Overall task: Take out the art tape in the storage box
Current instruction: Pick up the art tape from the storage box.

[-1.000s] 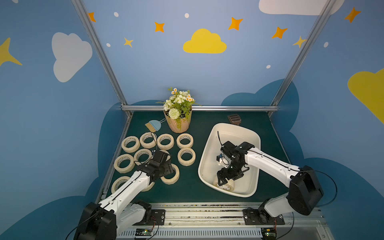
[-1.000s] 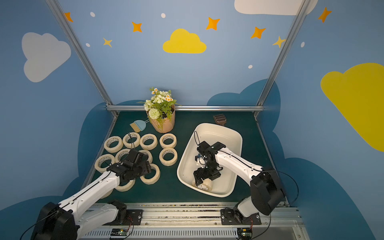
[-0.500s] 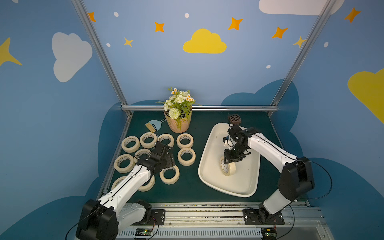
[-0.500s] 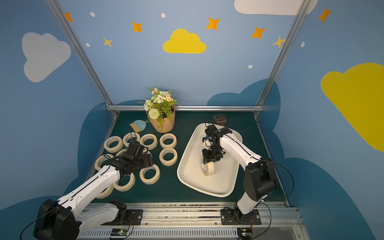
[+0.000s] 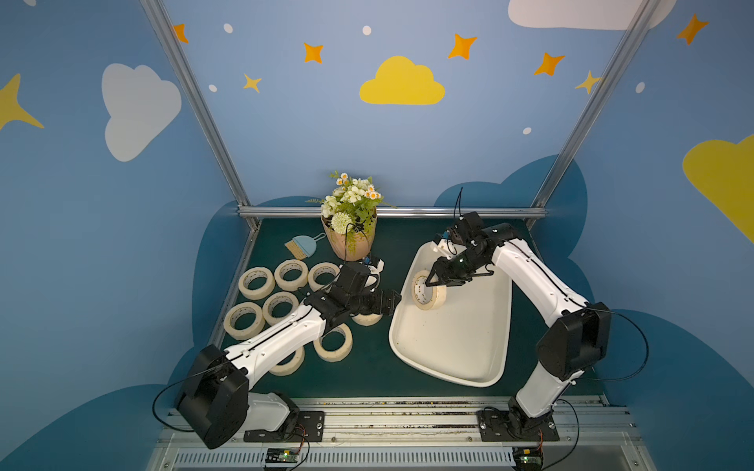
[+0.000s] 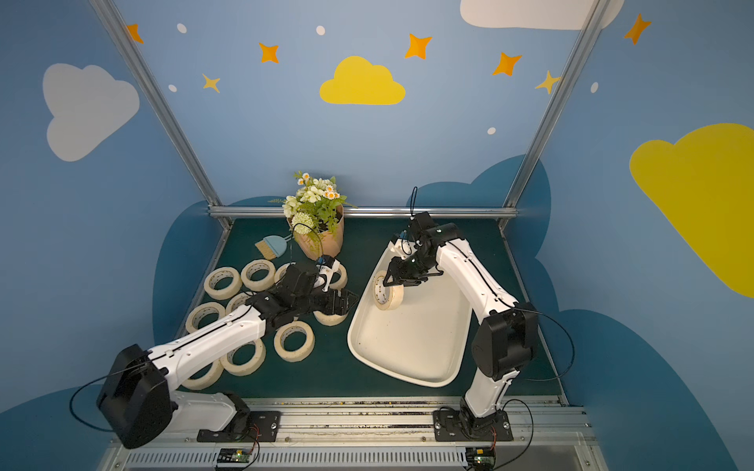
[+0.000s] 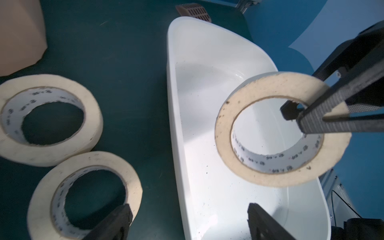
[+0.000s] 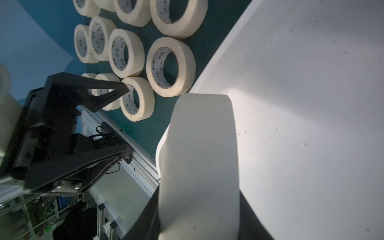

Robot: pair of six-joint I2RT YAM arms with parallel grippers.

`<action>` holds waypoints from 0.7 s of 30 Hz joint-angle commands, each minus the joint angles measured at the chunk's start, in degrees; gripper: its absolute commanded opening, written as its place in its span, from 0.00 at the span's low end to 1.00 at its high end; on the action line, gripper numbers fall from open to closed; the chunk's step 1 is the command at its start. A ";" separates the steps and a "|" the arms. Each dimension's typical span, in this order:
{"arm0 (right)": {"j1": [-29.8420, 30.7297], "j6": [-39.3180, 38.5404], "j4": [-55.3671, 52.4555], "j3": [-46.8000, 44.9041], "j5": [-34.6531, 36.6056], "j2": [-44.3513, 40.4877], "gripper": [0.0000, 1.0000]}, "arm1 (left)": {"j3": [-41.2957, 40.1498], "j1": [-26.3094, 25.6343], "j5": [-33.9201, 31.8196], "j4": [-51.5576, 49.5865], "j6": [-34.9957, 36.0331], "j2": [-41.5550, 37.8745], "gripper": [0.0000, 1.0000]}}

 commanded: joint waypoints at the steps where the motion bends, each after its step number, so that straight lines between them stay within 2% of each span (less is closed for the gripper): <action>1: 1.45 0.37 -0.37 1.70 -8.04 -0.69 0.00 | 2.76 -0.98 4.36 5.74 2.25 2.41 0.92; 8: 4.05 0.15 0.04 2.21 -10.50 -0.96 0.00 | 4.82 -2.00 2.23 5.79 2.56 5.90 0.92; 11: 4.43 0.19 0.06 2.32 -10.40 -0.96 0.00 | 5.45 -1.98 0.85 5.36 2.37 6.86 0.85; 13: 4.52 0.15 0.10 2.16 -10.09 -0.96 0.00 | 5.72 -2.00 0.21 5.29 2.12 7.27 0.74; 17: 4.53 0.07 0.09 1.80 -9.36 -0.70 0.00 | 6.17 -2.08 -0.82 4.92 1.95 7.42 0.37; 19: 4.52 0.03 0.10 1.62 -8.54 -0.52 0.00 | 6.27 -2.09 -1.69 4.45 1.83 7.18 0.15; 20: 4.52 0.00 0.10 1.53 -8.39 -0.43 0.00 | 6.31 -2.07 -1.92 4.24 1.94 7.14 0.07; 21: 4.43 -0.10 0.07 1.44 -8.48 -0.30 0.00 | 6.28 -2.09 -2.16 4.00 2.00 6.91 0.04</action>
